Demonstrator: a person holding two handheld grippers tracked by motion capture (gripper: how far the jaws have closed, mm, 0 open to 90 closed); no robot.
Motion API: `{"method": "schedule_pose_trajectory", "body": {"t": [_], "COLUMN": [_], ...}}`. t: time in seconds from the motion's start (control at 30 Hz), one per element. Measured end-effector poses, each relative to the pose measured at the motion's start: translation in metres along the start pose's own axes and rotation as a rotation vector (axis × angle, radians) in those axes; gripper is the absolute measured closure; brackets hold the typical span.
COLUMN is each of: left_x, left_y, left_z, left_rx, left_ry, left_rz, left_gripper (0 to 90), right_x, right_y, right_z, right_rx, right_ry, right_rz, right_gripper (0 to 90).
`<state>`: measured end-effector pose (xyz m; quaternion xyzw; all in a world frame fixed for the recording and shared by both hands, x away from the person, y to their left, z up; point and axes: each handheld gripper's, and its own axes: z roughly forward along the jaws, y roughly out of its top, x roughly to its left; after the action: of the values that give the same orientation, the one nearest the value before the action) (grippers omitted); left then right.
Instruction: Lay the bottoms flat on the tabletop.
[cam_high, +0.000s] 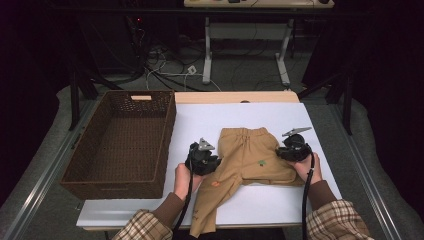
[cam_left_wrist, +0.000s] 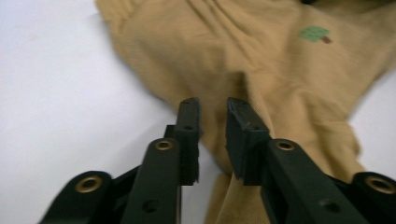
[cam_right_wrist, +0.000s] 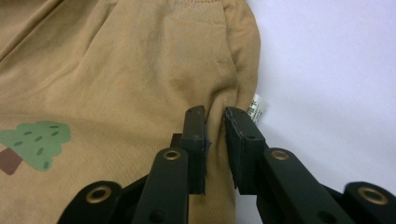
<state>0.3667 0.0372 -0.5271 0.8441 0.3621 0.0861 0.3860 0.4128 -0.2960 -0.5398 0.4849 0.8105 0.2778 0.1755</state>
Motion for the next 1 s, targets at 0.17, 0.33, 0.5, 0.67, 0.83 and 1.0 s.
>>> {"method": "schedule_pose_trajectory", "body": {"t": [0.17,0.33,0.5,0.67,0.83,1.0], "left_x": [-0.008,-0.009,-0.009,-0.006,-0.007,-0.009], "left_y": [-0.005,-0.008,-0.01,-0.016,-0.018,-0.017], "left_z": [0.02,0.025,0.023,0.021,0.021,0.019], "left_rx": [0.123,0.148,0.149,0.115,0.097,0.104], "left_ry": [0.015,0.046,0.031,-0.012,-0.044,-0.014], "left_rz": [0.04,0.034,0.023,0.025,0.038,0.06], "left_gripper": [63.8,54.1,54.2,71.2,87.4,90.0], "right_x": [0.001,0.001,0.0,-0.001,-0.001,-0.001], "right_y": [0.0,-0.001,-0.002,-0.002,-0.003,-0.003], "right_z": [0.002,0.003,0.003,0.004,0.004,0.004], "right_rx": [0.011,0.014,0.014,0.012,0.007,-0.006], "right_ry": [-0.003,0.0,0.007,0.012,0.007,0.012], "right_rz": [-0.004,-0.005,0.004,0.009,0.011,0.012], "right_gripper": [78.1,77.2,76.2,75.7,76.1,78.9]}}
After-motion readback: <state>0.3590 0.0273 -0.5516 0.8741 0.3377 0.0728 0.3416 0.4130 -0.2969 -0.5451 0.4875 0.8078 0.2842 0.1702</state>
